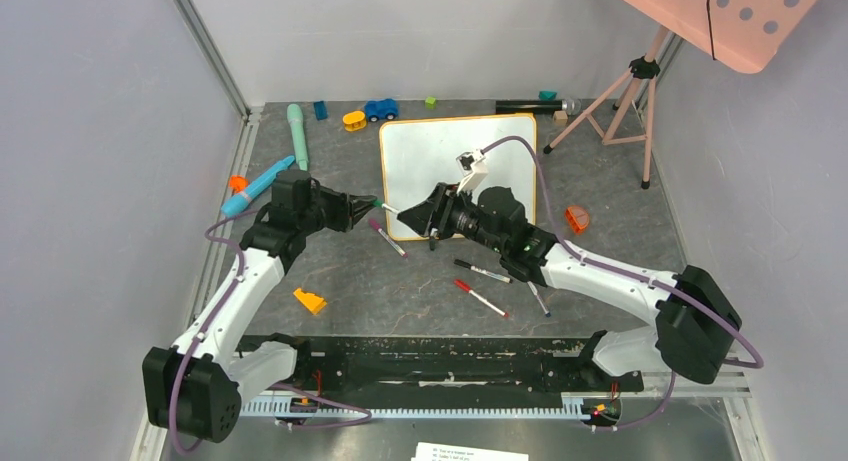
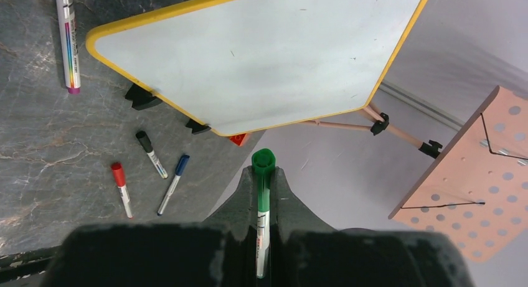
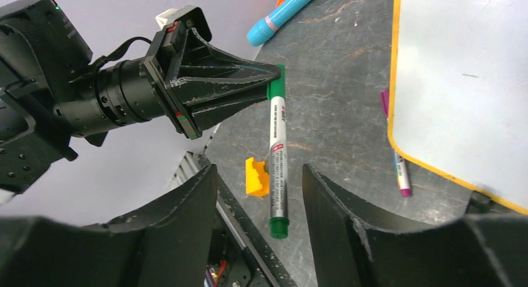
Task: Write a sentence on the whiteboard
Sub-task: Pass from the left arm to the right
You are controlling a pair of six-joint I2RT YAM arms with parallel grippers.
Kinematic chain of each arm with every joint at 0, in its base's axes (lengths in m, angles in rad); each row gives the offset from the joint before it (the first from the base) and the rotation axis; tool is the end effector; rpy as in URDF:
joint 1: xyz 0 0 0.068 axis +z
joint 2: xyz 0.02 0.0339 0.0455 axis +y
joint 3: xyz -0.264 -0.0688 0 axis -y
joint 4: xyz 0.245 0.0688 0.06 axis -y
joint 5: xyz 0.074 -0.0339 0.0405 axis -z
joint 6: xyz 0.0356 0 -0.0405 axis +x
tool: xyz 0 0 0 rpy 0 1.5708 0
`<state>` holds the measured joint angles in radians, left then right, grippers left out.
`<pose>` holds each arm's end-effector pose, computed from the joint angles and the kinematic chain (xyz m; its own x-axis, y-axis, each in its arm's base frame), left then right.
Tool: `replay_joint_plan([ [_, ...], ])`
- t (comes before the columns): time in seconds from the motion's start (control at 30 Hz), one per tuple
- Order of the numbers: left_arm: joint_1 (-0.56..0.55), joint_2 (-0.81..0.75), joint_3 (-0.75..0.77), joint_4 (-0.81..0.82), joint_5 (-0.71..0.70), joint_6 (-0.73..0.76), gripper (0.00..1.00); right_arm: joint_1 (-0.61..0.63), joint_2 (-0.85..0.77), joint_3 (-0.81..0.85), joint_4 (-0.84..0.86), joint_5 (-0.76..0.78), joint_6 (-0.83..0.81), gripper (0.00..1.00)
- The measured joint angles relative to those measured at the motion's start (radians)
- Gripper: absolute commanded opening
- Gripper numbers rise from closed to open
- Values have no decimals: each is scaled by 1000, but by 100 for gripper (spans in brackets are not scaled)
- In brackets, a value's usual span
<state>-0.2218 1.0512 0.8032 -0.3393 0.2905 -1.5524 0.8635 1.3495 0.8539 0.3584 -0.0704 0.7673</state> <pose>0.2232 -0.0608 0.2808 -0.4532 -0.8798 0.1434 -0.5323 0.1381 -0.8352 0.2025 0.2408 0.2924 -0.6218 0.3384 -0.7063 -0.5167 0.5006 0.6946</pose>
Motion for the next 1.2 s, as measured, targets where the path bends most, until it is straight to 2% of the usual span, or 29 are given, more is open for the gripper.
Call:
replay_joint_plan([
  [0.1,-6,0,0,6,-1,-18,2,7,8,6,3,2,6,40],
  [0.23,-17,-1,-1,7,-1,-31,2,12,23,14,3,8,11,40],
  [0.3,-20,-1,-3,9,-1,-37,2,12,30,15,6,13,11,34],
  [0.53,-34,-26,-10,13,-1,-40,2,16,67,50,0,34,17,32],
  [0.7,-38,-35,-14,13,-1,-40,2,17,81,59,0,42,23,19],
  [0.77,-39,-38,-20,13,-1,-40,2,17,89,62,0,42,25,17],
  [0.8,-39,-39,-23,13,-2,-40,2,17,93,62,0,41,26,2],
  [0.97,-39,-40,-27,13,-8,-41,3,18,98,62,-6,42,33,0],
  [1.0,-40,-40,-29,13,-8,-41,11,18,98,62,-8,42,33,0],
  [1.03,-40,-40,-29,13,-8,-41,32,18,98,62,-8,42,33,0],
  [1.1,-40,-40,-32,14,-10,-42,64,18,98,62,-10,41,33,0],
  [1.2,-40,-40,-36,20,-3,-47,93,18,92,62,-22,43,29,0],
])
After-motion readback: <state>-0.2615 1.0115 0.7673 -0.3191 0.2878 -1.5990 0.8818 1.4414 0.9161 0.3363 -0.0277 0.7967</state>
